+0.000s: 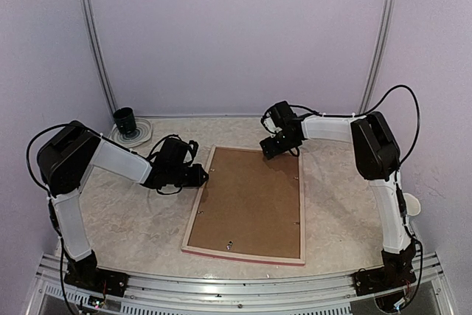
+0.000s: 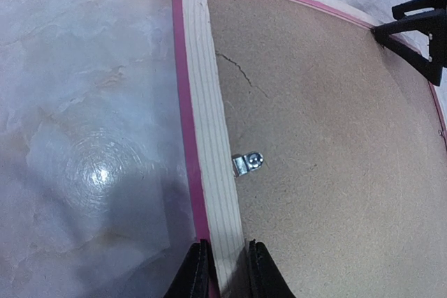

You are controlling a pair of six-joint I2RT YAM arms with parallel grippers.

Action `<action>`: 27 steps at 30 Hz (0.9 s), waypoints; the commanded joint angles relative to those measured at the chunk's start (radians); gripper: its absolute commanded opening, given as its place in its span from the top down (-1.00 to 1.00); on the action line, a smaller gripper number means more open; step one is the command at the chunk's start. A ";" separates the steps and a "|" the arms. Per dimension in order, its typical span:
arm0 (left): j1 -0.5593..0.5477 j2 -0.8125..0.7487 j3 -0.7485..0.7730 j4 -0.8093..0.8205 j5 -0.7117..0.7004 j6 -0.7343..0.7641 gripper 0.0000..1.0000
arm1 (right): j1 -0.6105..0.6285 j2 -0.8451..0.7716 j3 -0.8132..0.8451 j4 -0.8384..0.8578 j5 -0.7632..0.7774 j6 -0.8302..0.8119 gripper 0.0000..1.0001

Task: Put the photo into the frame
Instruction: Press the fastener onto the backboard.

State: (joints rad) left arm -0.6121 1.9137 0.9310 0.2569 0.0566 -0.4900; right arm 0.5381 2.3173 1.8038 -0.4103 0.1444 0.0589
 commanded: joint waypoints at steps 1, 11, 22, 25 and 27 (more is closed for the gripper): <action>-0.005 0.041 0.000 -0.051 0.037 0.008 0.67 | -0.016 0.063 0.035 -0.085 0.061 0.019 -0.56; -0.005 0.036 -0.003 -0.053 0.030 0.008 0.68 | -0.026 0.056 0.026 -0.089 0.105 0.049 -0.55; -0.006 0.033 -0.004 -0.050 0.032 0.004 0.72 | -0.033 0.075 0.069 -0.129 0.121 0.101 -0.43; -0.008 0.034 -0.004 -0.050 0.032 0.002 0.72 | -0.043 0.077 0.081 -0.145 0.096 0.141 -0.39; -0.009 0.035 -0.004 -0.050 0.031 0.002 0.72 | -0.049 0.076 0.081 -0.142 0.073 0.156 -0.39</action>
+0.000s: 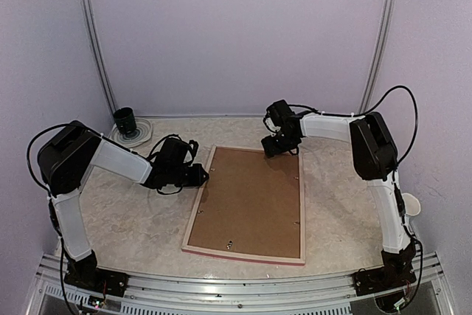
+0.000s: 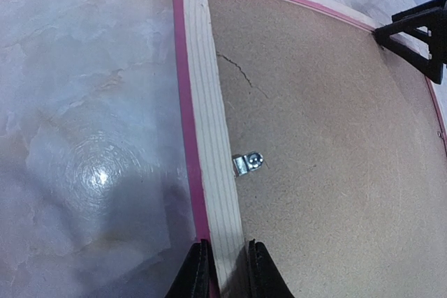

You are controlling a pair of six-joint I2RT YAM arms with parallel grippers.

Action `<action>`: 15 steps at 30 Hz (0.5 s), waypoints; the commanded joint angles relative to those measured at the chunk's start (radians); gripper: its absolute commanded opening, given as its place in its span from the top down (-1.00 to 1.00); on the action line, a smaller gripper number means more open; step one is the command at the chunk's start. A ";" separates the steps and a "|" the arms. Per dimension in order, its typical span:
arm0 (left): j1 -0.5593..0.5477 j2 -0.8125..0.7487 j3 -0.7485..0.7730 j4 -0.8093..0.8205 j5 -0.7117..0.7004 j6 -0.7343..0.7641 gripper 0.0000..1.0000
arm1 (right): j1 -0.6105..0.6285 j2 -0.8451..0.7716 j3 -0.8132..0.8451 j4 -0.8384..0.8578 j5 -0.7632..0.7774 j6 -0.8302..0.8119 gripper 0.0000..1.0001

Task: Put the photo into the frame
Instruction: Press the fastener onto the backboard.

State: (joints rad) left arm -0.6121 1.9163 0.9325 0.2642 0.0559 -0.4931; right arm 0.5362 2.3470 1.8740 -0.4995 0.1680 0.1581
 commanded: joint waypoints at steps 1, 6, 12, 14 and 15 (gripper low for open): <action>-0.009 0.032 -0.006 -0.057 0.033 0.005 0.72 | -0.048 0.046 0.012 -0.051 0.046 0.060 -0.38; -0.011 0.032 -0.005 -0.056 0.032 0.005 0.72 | -0.052 0.046 0.017 -0.060 0.069 0.089 -0.35; -0.012 0.033 -0.004 -0.056 0.033 0.004 0.72 | -0.062 0.041 0.017 -0.066 0.091 0.142 -0.32; -0.012 0.033 -0.004 -0.054 0.033 0.002 0.72 | -0.062 0.043 0.023 -0.074 0.102 0.162 -0.32; -0.012 0.033 -0.004 -0.054 0.032 0.002 0.72 | -0.062 0.044 0.026 -0.076 0.108 0.170 -0.32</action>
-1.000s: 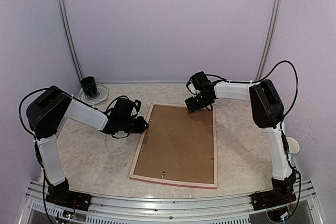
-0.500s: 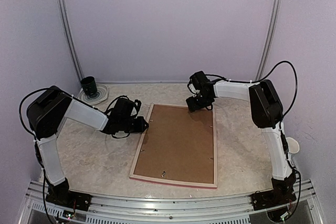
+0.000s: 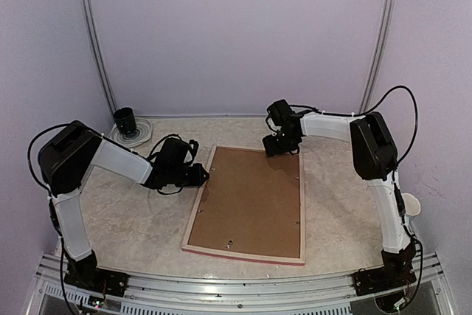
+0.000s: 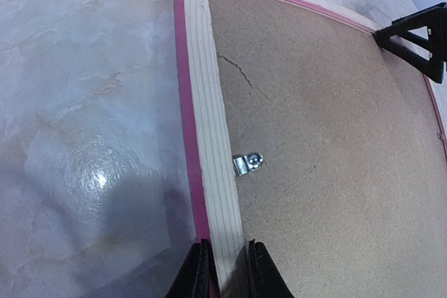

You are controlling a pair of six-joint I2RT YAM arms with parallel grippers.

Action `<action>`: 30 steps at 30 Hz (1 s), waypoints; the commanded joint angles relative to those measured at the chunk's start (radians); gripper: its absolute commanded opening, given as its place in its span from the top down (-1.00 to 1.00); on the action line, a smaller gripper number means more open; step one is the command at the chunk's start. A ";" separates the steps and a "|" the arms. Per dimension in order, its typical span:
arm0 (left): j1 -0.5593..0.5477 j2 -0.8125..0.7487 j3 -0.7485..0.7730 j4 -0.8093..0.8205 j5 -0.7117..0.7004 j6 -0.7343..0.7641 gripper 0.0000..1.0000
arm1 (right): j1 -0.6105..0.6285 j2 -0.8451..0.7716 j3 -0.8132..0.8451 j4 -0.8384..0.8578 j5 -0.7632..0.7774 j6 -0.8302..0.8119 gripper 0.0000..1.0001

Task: Put the photo into the frame
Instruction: Press the fastener onto the backboard.

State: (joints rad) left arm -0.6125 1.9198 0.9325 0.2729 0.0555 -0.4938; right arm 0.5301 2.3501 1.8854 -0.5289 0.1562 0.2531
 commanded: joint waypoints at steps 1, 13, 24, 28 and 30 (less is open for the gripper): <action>-0.012 0.031 -0.004 -0.063 0.033 0.003 0.72 | -0.056 0.043 0.017 -0.049 0.127 0.088 -0.32; -0.013 0.030 -0.004 -0.061 0.033 0.001 0.72 | -0.055 0.035 0.032 -0.063 0.195 0.178 -0.33; -0.016 0.027 -0.010 -0.055 0.037 -0.006 0.71 | -0.012 -0.062 -0.048 -0.026 0.213 0.071 -0.46; -0.016 0.025 -0.012 -0.054 0.035 -0.010 0.59 | -0.002 -0.193 -0.149 -0.015 0.227 0.046 -0.55; -0.016 0.017 -0.016 -0.051 0.032 -0.011 0.53 | 0.008 -0.292 -0.221 0.004 0.206 0.035 -0.60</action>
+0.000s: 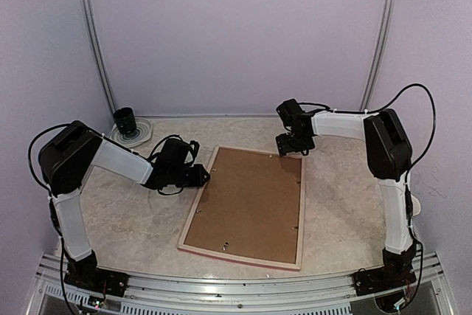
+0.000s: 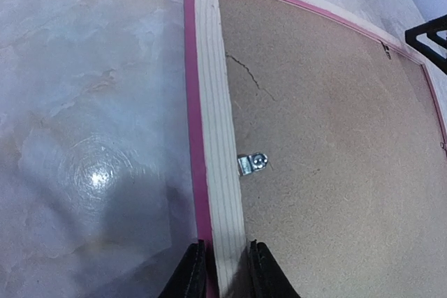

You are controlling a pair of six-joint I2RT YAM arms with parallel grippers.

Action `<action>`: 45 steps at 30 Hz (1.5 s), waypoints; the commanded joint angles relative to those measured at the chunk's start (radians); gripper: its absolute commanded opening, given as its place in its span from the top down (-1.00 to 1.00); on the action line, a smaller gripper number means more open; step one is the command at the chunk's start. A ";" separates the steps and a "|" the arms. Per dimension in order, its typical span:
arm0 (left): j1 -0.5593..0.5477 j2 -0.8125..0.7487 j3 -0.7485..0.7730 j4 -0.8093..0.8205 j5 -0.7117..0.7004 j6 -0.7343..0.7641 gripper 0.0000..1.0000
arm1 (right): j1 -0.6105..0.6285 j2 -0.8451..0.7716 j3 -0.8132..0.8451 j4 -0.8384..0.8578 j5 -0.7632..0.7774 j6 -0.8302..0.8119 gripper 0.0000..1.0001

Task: Put the photo into the frame
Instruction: Press the fastener onto the backboard, then rotate the photo frame at the center of the board.

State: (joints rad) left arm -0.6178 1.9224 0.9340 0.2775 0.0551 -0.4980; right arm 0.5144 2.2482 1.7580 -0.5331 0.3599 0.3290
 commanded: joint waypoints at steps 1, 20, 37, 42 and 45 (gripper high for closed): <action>-0.011 0.010 -0.023 -0.052 0.031 -0.007 0.51 | 0.031 -0.228 -0.126 0.016 -0.016 -0.046 -0.60; -0.027 -0.073 -0.054 -0.037 -0.004 0.005 0.07 | 0.088 -0.612 -0.682 0.039 -0.281 0.068 -0.64; -0.045 0.088 0.148 -0.069 0.087 -0.005 0.03 | 0.088 -0.780 -0.974 0.180 -0.612 0.128 -0.65; -0.045 0.148 0.277 -0.111 0.120 0.001 0.03 | 0.088 -0.812 -1.022 0.191 -0.636 0.147 -0.65; -0.044 0.191 0.336 -0.118 0.142 0.001 0.03 | 0.088 -0.829 -1.045 0.193 -0.665 0.150 -0.65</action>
State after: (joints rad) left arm -0.6529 2.0682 1.1862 0.1627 0.1242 -0.5083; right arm 0.6037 1.4483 0.7479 -0.3645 -0.2298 0.4603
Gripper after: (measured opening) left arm 0.486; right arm 0.825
